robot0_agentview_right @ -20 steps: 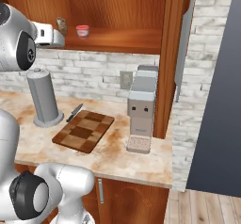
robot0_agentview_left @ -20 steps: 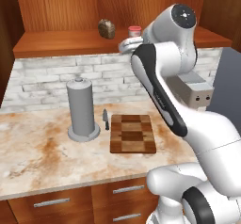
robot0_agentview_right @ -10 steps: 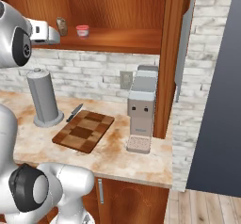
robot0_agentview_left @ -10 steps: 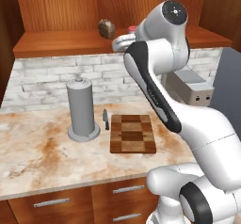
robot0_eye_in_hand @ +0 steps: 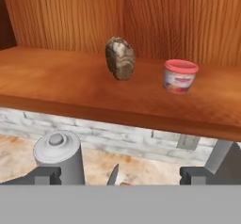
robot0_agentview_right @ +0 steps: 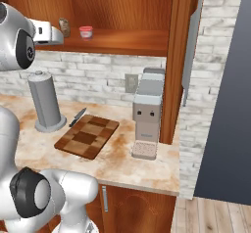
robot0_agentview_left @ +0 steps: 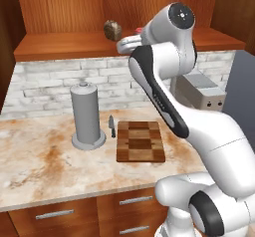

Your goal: Pick the bread, place it on the cutting board, pick the jam, place it on the counter, and close the cabinet.

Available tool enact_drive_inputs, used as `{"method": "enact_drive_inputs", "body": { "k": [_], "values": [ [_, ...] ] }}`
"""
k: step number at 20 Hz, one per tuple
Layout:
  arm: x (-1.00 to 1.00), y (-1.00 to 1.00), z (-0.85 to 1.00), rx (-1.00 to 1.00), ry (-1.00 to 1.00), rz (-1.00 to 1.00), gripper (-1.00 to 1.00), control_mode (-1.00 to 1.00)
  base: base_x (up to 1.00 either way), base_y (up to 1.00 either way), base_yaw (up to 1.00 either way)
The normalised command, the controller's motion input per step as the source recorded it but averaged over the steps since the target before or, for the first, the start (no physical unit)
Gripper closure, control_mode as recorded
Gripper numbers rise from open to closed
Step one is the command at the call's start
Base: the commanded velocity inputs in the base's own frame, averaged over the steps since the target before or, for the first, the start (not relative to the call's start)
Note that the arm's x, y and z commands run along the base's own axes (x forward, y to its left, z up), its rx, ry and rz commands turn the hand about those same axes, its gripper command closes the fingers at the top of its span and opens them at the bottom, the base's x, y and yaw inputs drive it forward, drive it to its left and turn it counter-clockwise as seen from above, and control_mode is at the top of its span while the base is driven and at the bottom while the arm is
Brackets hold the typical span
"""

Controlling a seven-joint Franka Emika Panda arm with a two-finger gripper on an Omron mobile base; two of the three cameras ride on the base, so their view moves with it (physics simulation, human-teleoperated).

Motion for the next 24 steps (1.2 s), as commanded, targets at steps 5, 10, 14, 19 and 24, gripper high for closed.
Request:
{"method": "enact_drive_inputs", "body": {
  "k": [5, 10, 14, 19, 24],
  "values": [
    [0.29, 0.07, 0.0, 0.0, -0.01, 0.0, -1.0, -1.0, 0.0, 0.0, 0.0],
    [0.28, 0.07, 0.0, 0.0, 0.0, 0.0, -1.0, -1.0, 0.0, 0.0, 0.0],
    [0.47, 0.1, 0.0, 0.0, 0.0, 0.0, -1.0, -1.0, 0.0, 0.0, 0.0],
    [0.44, 0.06, 0.0, 0.0, 0.0, 0.0, -1.0, -1.0, 0.0, 0.0, 0.0],
    [0.43, 0.05, 0.0, 0.0, 0.0, 0.0, -1.0, -1.0, 0.0, 0.0, 0.0]
  ]
}}
